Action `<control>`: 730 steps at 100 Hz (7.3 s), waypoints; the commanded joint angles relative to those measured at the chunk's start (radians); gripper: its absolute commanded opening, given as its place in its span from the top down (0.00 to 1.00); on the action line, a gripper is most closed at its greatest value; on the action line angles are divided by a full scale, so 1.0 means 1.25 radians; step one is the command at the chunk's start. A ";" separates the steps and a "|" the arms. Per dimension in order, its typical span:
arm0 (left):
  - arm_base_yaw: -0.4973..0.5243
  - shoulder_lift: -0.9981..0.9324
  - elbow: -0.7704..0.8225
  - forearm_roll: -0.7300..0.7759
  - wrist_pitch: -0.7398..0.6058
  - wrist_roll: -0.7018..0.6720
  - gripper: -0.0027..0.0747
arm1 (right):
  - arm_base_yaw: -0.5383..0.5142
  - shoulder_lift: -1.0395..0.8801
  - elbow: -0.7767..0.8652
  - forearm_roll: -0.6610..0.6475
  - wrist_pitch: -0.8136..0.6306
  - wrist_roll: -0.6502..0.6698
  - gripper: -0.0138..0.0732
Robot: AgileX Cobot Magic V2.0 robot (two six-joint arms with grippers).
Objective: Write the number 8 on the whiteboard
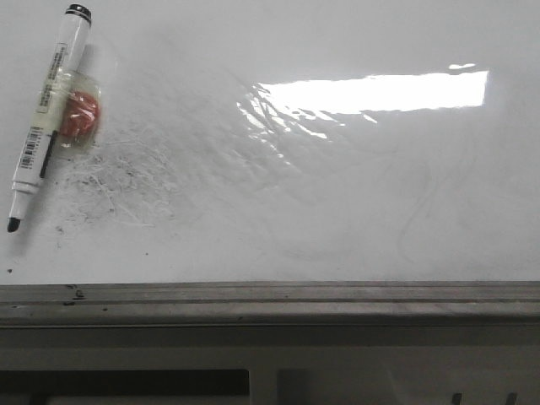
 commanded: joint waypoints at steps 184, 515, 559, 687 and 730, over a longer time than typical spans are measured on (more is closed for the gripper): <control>-0.182 0.396 -0.083 0.559 -0.455 -0.005 0.99 | 0.740 0.611 -0.426 0.146 -0.071 -0.227 0.40; -0.363 0.313 -0.157 0.350 -0.165 -0.008 0.47 | 0.766 0.745 -0.696 -0.024 0.316 0.075 0.89; -0.365 0.427 -0.190 0.261 -0.217 -0.008 0.88 | 0.766 0.745 -0.698 0.038 0.321 0.075 0.89; -0.168 0.389 -0.244 -0.464 -0.001 -0.008 0.76 | 0.764 0.745 -0.698 0.023 0.348 0.064 0.44; -0.168 0.275 -0.244 -0.407 0.055 -0.004 0.52 | 0.764 0.629 -0.643 -0.221 0.273 0.155 0.92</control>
